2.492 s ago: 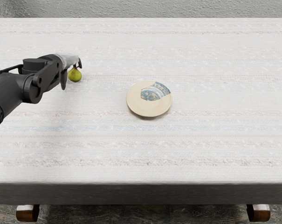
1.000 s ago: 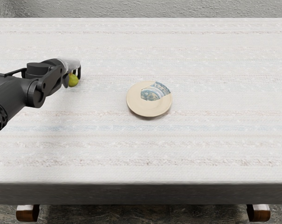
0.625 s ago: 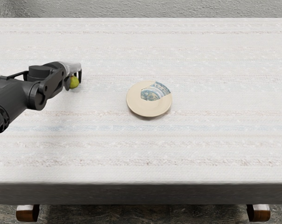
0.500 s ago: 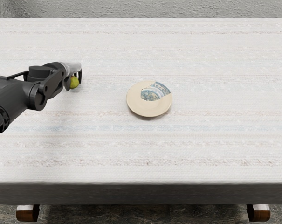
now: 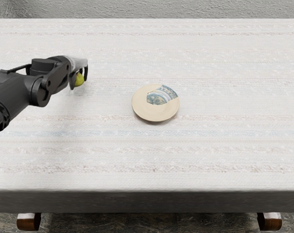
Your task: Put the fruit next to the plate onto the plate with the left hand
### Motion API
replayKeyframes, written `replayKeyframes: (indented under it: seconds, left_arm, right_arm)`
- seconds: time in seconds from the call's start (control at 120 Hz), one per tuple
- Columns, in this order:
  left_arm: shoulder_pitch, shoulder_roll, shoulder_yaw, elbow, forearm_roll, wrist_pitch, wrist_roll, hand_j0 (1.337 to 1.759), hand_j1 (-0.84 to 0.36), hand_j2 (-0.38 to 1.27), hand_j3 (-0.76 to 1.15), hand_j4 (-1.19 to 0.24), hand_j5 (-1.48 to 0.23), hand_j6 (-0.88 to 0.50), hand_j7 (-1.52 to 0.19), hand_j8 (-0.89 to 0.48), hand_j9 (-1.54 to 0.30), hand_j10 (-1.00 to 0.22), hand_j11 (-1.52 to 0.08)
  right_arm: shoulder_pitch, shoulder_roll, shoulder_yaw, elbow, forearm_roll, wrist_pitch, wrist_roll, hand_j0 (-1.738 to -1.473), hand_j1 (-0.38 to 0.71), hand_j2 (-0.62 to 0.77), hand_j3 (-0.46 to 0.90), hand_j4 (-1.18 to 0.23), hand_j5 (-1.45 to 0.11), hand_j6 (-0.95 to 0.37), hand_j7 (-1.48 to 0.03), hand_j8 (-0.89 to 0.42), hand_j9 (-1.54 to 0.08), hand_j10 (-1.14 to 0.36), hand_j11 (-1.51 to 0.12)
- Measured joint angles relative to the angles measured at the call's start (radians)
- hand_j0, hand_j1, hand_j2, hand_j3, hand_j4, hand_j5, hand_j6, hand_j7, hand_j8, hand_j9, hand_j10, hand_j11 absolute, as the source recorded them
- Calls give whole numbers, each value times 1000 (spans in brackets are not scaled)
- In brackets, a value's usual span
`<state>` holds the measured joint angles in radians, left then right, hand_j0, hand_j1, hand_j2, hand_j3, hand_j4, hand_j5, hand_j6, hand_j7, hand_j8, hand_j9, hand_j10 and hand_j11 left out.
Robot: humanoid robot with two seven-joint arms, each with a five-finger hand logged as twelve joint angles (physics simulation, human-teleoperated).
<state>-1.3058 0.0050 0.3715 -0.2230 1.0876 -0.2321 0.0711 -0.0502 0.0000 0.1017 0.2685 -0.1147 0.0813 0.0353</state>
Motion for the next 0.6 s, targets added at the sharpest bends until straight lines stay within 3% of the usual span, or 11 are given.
replayKeyframes:
  seconds: [0.258,0.6]
  left_arm:
    - [-79,-2,-1,-56,-35,-57,3,1652,-308,280,0,-633,-971,-413,-956,-478,-976,-716,-977]
    - [-137,21,-4,-309,-44,-52,22,1653,-345,341,0,-596,-1003,-375,-970,-455,-982,-720,-985]
  right_arm:
    - [0,0,0,-1,0,0,0,-1658,-309,-7,0,-33,-43,-32,-43,-33,-43,-33,-43]
    - [-2,0,5,-4,1,-1,6,-1658,-309,-7,0,-33,-43,-32,-43,-33,-43,-33,-43]
